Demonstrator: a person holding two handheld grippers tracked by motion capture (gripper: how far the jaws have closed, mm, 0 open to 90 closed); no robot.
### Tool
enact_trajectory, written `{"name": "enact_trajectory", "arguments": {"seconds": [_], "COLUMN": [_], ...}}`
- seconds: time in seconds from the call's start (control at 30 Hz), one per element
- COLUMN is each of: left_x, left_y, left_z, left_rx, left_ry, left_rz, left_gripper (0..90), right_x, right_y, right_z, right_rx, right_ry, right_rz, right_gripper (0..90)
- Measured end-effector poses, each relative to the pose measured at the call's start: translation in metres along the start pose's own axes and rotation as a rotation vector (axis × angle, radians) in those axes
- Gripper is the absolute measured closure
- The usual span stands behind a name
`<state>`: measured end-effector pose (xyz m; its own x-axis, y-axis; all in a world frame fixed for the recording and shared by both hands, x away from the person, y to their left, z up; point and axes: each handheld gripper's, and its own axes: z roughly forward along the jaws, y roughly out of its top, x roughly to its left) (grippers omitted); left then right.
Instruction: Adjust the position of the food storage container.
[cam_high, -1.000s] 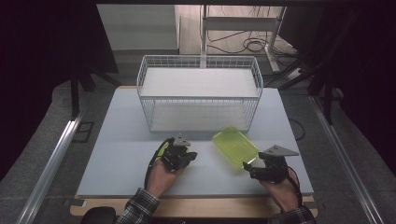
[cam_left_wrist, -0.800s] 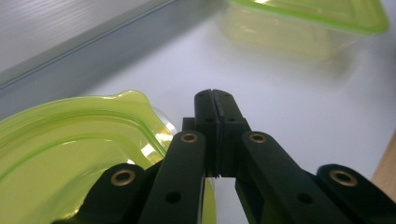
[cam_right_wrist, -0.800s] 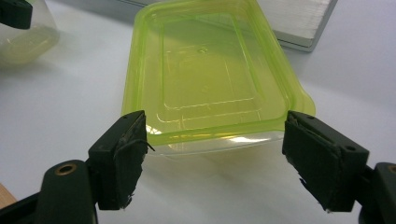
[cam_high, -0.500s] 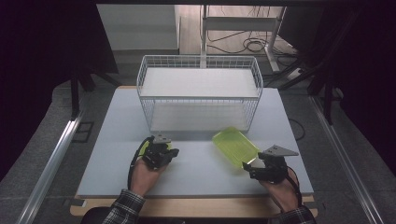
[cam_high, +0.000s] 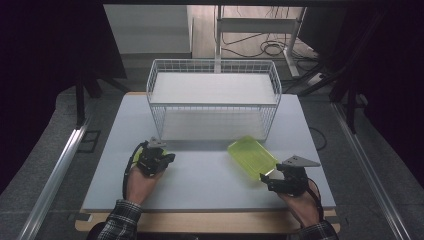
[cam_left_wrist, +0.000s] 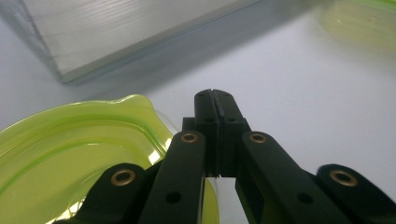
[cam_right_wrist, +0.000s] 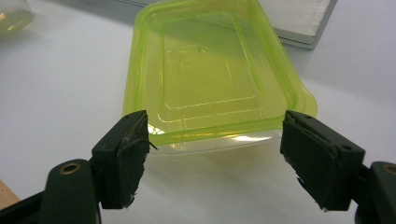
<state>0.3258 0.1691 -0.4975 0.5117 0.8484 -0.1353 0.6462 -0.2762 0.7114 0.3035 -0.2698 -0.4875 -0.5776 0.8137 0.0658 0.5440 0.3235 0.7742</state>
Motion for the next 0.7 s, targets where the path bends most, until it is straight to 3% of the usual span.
{"name": "enact_trajectory", "arguments": {"seconds": [0.07,0.13,0.23,0.33,0.5,0.7], "left_x": [0.001,-0.002,-0.015,-0.022,-0.027,-0.038], "left_y": [-0.001,-0.002,-0.002,-0.006,-0.016,-0.020], "left_z": [-0.002,-0.005,-0.010,-0.011,-0.010,-0.008], "left_rx": [-0.012,-0.045,-0.073,-0.089,-0.094,-0.117], "left_ry": [-0.002,-0.029,-0.067,-0.099,-0.146,-0.211], "left_rz": [-0.010,-0.018,0.021,0.035,0.046,0.072], "left_gripper": [90.0,90.0,90.0,89.7,79.8,58.2], "right_x": [-0.001,-0.002,-0.003,-0.005,-0.013,-0.023], "right_y": [0.000,0.000,0.002,0.007,0.016,0.034], "right_z": [0.000,-0.001,-0.003,-0.006,-0.005,0.005], "right_rx": [0.000,0.003,-0.005,-0.012,-0.016,0.008], "right_ry": [-0.001,-0.002,0.003,0.015,0.070,0.034], "right_rz": [0.001,0.000,0.004,0.002,0.013,-0.052], "right_gripper": [25.1,27.1,32.4,42.3,62.8,87.2]}}
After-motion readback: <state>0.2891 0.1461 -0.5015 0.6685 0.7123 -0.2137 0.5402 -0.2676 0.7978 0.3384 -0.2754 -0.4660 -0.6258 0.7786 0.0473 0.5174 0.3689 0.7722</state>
